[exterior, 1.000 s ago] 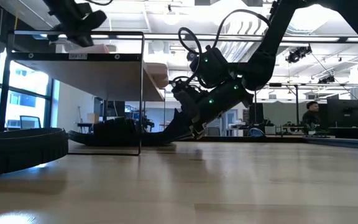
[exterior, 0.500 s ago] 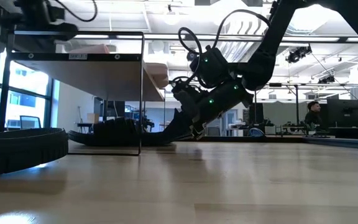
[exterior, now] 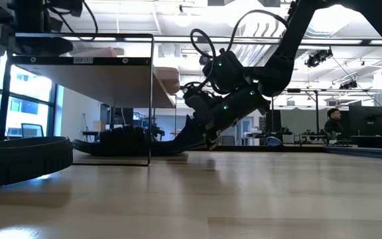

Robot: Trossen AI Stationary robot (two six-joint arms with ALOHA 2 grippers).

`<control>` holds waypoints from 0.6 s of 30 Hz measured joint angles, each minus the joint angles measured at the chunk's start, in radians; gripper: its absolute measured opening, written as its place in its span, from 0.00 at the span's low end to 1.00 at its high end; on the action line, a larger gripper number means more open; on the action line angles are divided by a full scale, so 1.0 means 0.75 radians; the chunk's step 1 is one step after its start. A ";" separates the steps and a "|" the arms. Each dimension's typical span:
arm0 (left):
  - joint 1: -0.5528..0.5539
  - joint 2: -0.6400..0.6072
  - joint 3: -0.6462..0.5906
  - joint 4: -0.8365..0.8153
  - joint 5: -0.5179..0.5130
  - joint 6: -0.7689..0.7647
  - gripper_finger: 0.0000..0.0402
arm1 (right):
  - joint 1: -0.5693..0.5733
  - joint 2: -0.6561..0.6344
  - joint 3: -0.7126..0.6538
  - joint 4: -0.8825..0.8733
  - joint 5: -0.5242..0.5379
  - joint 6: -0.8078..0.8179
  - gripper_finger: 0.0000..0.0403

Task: Pick and place slides into the shelf
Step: Put the black slide under the shelf

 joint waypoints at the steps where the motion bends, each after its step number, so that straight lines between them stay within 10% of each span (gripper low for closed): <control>1: 0.000 0.003 -0.016 -0.020 -0.009 -0.020 0.00 | 0.000 0.000 0.000 0.000 -0.001 0.000 0.00; 18: 0.235 -0.001 -0.291 0.201 0.292 0.133 0.00 | 0.000 0.000 0.000 0.005 -0.024 -0.025 0.00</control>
